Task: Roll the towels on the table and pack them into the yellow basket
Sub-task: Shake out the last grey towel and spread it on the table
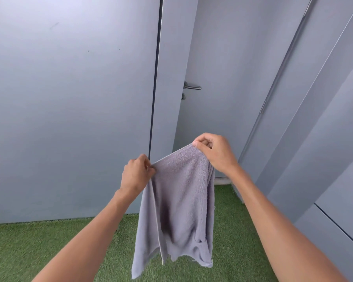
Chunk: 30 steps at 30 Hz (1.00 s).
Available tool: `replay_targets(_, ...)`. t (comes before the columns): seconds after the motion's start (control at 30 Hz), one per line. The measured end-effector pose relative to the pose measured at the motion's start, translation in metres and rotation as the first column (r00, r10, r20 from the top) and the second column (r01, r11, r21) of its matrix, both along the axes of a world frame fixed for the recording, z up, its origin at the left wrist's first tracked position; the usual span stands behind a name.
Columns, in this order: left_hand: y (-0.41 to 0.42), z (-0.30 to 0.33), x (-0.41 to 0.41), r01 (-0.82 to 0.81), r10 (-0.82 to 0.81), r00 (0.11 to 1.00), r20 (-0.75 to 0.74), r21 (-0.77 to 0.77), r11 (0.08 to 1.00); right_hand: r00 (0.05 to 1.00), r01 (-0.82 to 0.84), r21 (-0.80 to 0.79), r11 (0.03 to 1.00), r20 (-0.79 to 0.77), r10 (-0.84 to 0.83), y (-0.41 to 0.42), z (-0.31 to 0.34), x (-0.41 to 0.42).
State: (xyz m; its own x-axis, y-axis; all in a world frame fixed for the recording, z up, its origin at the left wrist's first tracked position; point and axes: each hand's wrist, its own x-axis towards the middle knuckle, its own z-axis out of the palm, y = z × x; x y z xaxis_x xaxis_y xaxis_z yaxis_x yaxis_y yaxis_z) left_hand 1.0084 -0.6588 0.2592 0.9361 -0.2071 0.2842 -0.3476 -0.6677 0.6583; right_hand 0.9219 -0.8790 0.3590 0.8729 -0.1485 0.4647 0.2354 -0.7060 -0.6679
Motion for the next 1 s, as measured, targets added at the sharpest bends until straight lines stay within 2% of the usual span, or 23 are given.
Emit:
replay_targets(0.13,-0.003,-0.017,-0.002,-0.102,0.087,0.990,-0.112,-0.130,0.986,0.992,0.111,0.031,0.993,0.057,-0.113,-0.022,0.002,-0.004)
replay_targets(0.27,-0.013,0.000,-0.010,0.006,-0.078,0.982,-0.174,-0.381,0.924,0.952,0.297,0.049,0.954,0.056,-0.299,-0.057,-0.011,-0.013)
replay_targets(0.33,-0.029,0.024,-0.018,0.121,-0.193,0.975,-0.111,-0.463,0.878,0.971,0.231,0.029,0.973,-0.068,-0.228,-0.055,-0.023,-0.016)
replay_targets(0.4,-0.044,0.050,-0.027,0.261,-0.318,0.947,-0.037,-0.488,0.833,0.967,0.024,0.078,0.997,-0.255,-0.004,-0.036,-0.036,-0.019)
replay_targets(0.5,-0.058,0.069,-0.038,0.444,-0.483,0.875,0.009,-0.408,0.797,0.873,-0.191,0.300,0.935,-0.383,0.301,-0.009,-0.048,-0.023)
replay_targets(0.57,-0.053,0.068,-0.044,0.491,-0.531,0.847,0.014,-0.403,0.772,0.850,-0.201,0.419,0.886,-0.376,0.370,-0.004,-0.048,-0.028)
replay_targets(0.67,-0.035,0.062,-0.042,0.514,-0.570,0.822,-0.001,-0.428,0.743,0.865,-0.198,0.533,0.822,-0.299,0.403,-0.003,-0.038,-0.037)
replay_targets(0.77,-0.019,0.053,-0.040,0.582,-0.609,0.793,-0.003,-0.293,0.759,0.880,-0.193,0.527,0.827,-0.281,0.384,0.002,-0.026,-0.037)
replay_targets(0.83,-0.013,0.046,-0.040,0.577,-0.582,0.813,0.033,-0.184,0.796,0.880,-0.204,0.495,0.844,-0.284,0.380,0.007,-0.022,-0.032)
replay_targets(0.93,-0.005,0.034,-0.037,0.510,-0.505,0.854,0.127,-0.009,0.860,0.904,-0.228,0.437,0.870,-0.237,0.356,0.014,-0.024,-0.024)
replay_targets(1.0,0.003,0.023,-0.031,0.430,-0.430,0.892,0.140,0.026,0.902,0.924,-0.212,0.425,0.880,-0.208,0.322,0.014,-0.024,-0.021)
